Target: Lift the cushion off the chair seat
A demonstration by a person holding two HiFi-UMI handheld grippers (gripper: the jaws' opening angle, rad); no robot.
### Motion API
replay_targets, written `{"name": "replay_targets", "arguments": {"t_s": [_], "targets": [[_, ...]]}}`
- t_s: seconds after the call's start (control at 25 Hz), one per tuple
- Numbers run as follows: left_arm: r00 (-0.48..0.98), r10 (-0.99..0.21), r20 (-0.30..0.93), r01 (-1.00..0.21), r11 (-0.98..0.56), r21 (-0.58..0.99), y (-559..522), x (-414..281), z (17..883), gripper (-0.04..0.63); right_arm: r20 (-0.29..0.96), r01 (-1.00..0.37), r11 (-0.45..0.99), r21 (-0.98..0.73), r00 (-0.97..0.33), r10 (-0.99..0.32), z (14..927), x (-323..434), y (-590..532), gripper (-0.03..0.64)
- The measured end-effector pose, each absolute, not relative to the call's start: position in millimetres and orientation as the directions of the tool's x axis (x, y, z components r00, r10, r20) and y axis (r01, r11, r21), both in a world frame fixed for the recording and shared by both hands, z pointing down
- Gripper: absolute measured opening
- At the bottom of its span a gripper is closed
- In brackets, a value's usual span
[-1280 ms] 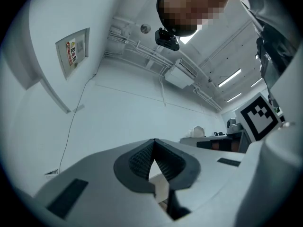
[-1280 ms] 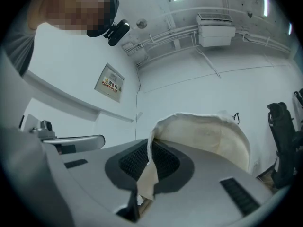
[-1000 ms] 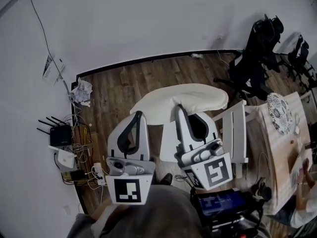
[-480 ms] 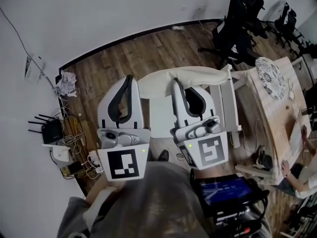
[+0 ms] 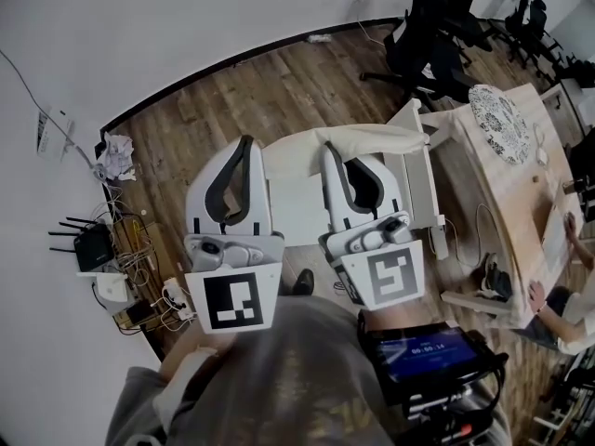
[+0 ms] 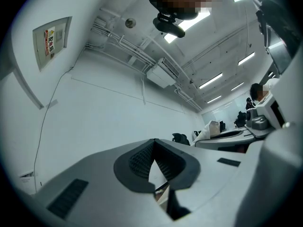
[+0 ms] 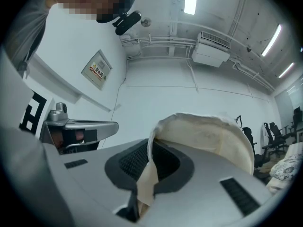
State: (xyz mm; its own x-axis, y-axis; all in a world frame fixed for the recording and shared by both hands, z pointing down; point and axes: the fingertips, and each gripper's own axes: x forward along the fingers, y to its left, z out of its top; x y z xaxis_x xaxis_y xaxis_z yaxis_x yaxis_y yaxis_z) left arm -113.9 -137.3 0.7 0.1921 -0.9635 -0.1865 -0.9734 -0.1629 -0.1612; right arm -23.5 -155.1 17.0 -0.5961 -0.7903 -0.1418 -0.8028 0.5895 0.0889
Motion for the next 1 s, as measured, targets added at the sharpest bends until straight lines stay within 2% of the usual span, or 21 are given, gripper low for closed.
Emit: {"name": "replay_targets", "arguments": {"t_s": [0.4, 1.0], "targets": [[0.203, -0.969, -0.138, -0.967, -0.176, -0.186, -132.9, -101.7, 14.0, 0.006, -0.142, -0.804, 0.591, 0.07, -0.594, -0.792, 20.9, -14.4, -148.2, 0.026], [0.216, -0.967, -0.138, -0.965, -0.189, -0.182, -123.4, -93.0, 14.7, 0.006, -0.139, -0.81, 0.583, 0.061, -0.586, -0.799, 22.1, -6.8, -136.3, 0.026]]}}
